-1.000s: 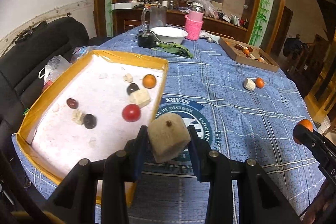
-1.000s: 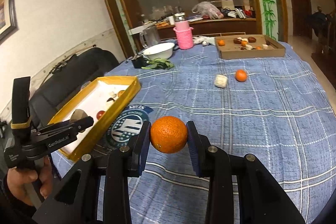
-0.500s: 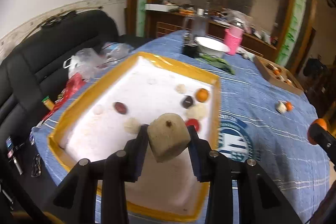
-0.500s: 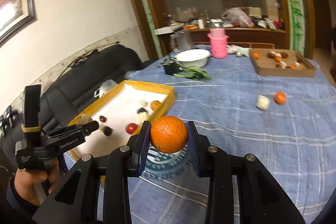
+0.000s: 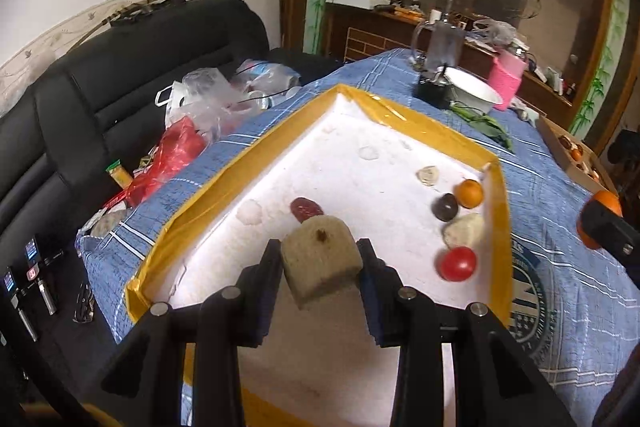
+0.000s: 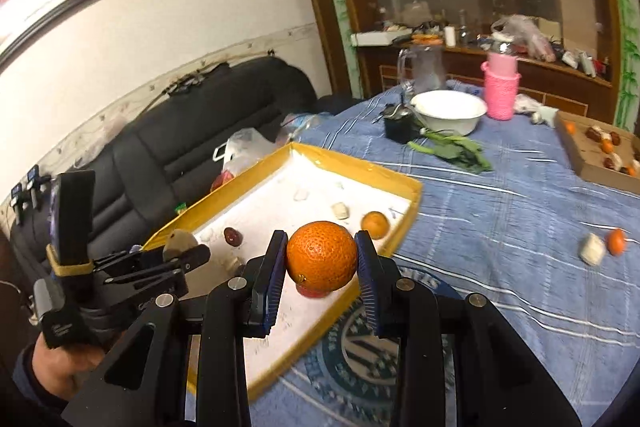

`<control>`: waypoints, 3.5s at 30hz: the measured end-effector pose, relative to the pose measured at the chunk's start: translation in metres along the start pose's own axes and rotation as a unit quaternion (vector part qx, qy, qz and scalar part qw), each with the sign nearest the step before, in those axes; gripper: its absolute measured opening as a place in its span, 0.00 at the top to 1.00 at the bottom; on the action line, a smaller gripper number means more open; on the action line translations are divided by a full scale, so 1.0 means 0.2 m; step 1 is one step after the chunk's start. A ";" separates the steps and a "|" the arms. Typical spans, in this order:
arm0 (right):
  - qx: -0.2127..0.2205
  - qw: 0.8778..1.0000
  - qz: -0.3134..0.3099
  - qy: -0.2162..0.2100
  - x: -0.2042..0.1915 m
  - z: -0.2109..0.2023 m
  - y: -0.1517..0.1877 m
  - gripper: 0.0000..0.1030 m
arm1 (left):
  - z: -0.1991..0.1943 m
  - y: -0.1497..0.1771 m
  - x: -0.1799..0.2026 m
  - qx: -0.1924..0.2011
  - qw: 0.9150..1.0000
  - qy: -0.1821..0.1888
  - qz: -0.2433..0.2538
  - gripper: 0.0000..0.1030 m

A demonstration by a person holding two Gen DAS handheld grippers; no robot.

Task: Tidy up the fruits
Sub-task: 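Carry the orange and beige cylinder toward the white tray, then lower the orange and beige cylinder into the tray and open both tools, then grasp a second mandarin orange with the right tool while the left grasps another beige cylinder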

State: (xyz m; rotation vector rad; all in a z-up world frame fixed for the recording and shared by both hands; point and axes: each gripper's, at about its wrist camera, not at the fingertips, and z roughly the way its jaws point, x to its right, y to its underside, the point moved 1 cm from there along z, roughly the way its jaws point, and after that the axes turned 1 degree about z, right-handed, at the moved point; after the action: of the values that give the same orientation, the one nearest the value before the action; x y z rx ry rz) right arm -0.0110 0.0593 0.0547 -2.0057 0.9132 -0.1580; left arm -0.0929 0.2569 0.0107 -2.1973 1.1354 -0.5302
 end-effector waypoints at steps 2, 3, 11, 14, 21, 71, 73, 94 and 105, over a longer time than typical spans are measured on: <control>-0.015 1.000 -0.003 0.000 0.00 0.09 -0.01 0.69 | 0.03 -0.01 -0.01 -0.005 1.000 -0.007 -0.002 0.62; -0.024 1.000 -0.002 0.000 0.01 0.14 -0.01 0.69 | 0.05 -0.02 -0.02 -0.009 1.000 -0.010 -0.004 0.62; -0.070 0.997 -0.022 -0.006 -0.01 0.38 -0.02 0.69 | 0.12 -0.05 -0.05 -0.022 0.999 -0.020 -0.012 0.62; -0.076 0.997 -0.030 -0.008 -0.03 0.43 -0.02 0.69 | 0.14 -0.05 -0.06 -0.027 0.999 -0.026 -0.014 0.62; -0.086 0.996 -0.037 -0.011 -0.04 0.49 -0.02 0.69 | 0.17 -0.05 -0.07 -0.032 0.999 -0.032 -0.016 0.62; -0.068 0.960 0.166 0.213 1.69 -0.08 0.15 0.56 | 0.08 0.12 1.48 0.009 0.959 0.146 0.241 0.12; -0.076 0.959 0.164 0.217 1.72 -0.02 0.13 0.68 | 0.09 0.13 1.53 0.005 0.959 0.150 0.242 0.12; -0.018 0.949 0.204 0.240 1.67 -0.59 0.38 0.69 | 0.26 0.19 2.01 -0.029 0.947 0.168 0.271 0.69; 0.006 0.950 0.225 0.219 1.28 -0.64 0.55 0.69 | 0.02 0.35 1.65 -0.023 0.954 0.153 0.258 0.69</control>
State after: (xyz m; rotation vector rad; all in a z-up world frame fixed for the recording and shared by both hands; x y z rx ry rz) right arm 0.0567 -0.2316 -0.0131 -1.7240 1.6225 -0.3573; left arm 0.0511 -0.0464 -0.0146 -1.7814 1.8259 -0.6248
